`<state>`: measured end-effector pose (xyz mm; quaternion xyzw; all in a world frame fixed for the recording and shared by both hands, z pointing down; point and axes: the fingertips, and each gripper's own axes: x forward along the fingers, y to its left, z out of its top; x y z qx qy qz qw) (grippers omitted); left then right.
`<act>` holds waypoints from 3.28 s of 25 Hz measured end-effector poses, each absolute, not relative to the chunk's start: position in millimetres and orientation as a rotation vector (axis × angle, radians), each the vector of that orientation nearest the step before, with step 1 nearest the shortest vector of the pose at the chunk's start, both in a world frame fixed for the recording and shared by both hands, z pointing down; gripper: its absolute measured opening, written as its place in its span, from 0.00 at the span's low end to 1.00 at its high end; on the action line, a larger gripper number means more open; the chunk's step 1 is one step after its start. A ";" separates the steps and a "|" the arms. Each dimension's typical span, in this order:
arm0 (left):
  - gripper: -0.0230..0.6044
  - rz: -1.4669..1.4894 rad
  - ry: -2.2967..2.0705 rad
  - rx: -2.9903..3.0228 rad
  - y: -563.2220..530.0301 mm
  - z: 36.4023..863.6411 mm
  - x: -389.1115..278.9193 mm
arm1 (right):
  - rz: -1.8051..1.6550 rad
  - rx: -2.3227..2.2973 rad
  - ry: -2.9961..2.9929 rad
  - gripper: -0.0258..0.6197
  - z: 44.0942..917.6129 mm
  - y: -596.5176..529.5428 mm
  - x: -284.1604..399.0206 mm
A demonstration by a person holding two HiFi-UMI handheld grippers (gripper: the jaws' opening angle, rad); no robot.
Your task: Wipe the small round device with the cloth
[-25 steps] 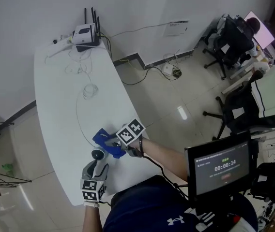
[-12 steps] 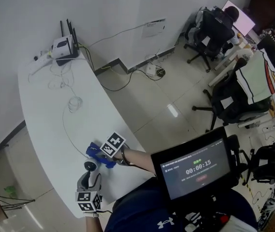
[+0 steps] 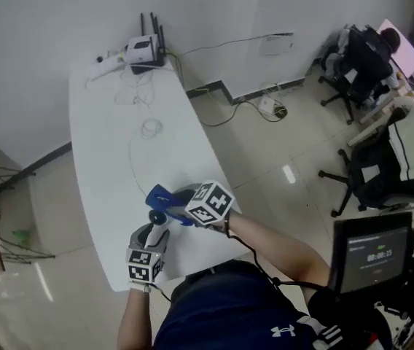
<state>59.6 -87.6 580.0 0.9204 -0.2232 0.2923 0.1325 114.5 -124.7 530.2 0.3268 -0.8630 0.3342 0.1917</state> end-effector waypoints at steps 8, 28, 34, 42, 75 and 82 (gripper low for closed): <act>0.37 0.871 -0.695 2.590 -80.5 578.0 52.3 | 0.725 0.591 -2.409 0.26 518.9 -116.4 65.3; 0.37 0.780 -0.686 2.506 -85.9 576.8 35.7 | 0.989 0.448 -2.242 0.26 589.3 -188.7 66.2; 0.37 0.787 -0.686 2.508 -86.5 578.6 33.1 | 1.119 0.526 -2.169 0.26 639.1 -187.7 68.9; 0.37 0.766 -0.720 2.474 -84.4 583.3 24.8 | 1.029 0.671 -2.247 0.26 603.9 -189.7 74.8; 0.37 0.804 -0.696 2.507 -85.3 583.0 44.4 | 0.401 0.165 -2.239 0.26 586.9 -193.9 47.0; 0.37 0.784 -0.686 2.471 -81.5 589.1 38.7 | 0.500 0.181 -2.165 0.26 637.0 -194.8 45.3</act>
